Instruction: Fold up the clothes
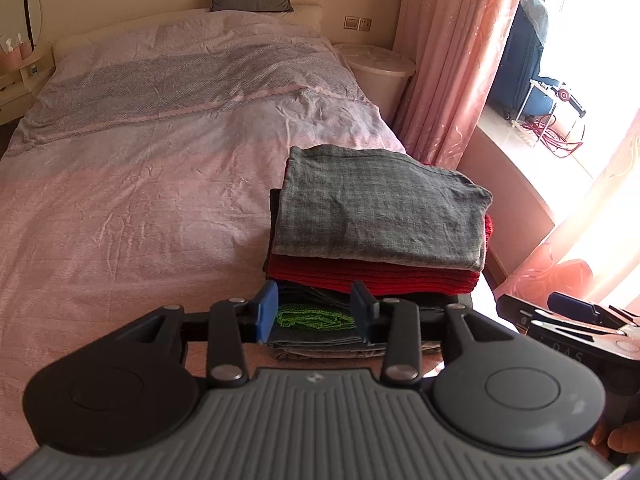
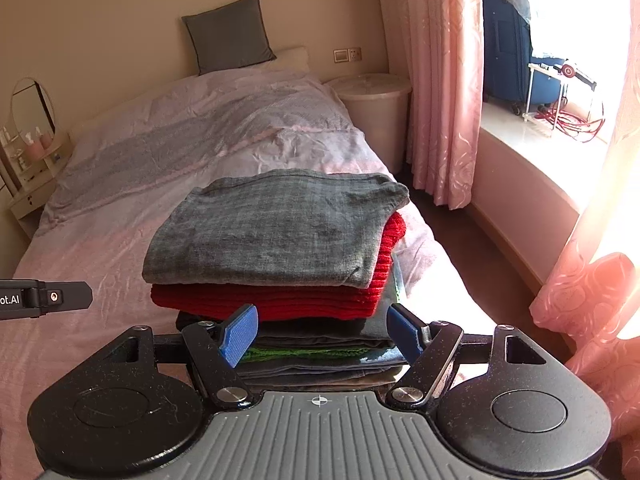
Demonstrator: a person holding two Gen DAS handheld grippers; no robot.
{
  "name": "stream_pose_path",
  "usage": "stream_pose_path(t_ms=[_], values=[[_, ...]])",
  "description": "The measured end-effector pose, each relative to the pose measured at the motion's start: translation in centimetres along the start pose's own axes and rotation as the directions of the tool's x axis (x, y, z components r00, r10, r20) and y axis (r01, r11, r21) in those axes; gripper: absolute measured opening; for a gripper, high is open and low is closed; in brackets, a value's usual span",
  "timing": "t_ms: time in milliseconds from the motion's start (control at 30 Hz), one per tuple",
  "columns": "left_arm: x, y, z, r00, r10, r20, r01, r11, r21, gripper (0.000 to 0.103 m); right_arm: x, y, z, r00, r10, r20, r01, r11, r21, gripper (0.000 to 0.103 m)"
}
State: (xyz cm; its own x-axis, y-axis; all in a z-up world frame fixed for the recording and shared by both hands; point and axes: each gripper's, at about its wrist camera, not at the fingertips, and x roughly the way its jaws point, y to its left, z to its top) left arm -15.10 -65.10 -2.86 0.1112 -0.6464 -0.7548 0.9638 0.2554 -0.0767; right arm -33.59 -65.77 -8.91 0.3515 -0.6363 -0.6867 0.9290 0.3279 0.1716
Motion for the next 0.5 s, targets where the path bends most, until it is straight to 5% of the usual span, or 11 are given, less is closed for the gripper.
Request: stream_pose_path(t_ms=[200, 500], values=[[-2.3, -0.6, -0.9, 1.000, 0.019, 0.015, -0.020, 1.000, 0.018, 0.039, -2.3, 0.6, -0.7, 1.000, -0.004, -0.011, 0.004, 1.000, -0.001, 0.086], [-4.6, -1.2, -2.7, 0.998, 0.061, 0.013, -0.062, 0.997, 0.046, 0.047, -5.5, 1.6, -2.1, 0.999, -0.028, -0.031, 0.028, 1.000, -0.003, 0.087]])
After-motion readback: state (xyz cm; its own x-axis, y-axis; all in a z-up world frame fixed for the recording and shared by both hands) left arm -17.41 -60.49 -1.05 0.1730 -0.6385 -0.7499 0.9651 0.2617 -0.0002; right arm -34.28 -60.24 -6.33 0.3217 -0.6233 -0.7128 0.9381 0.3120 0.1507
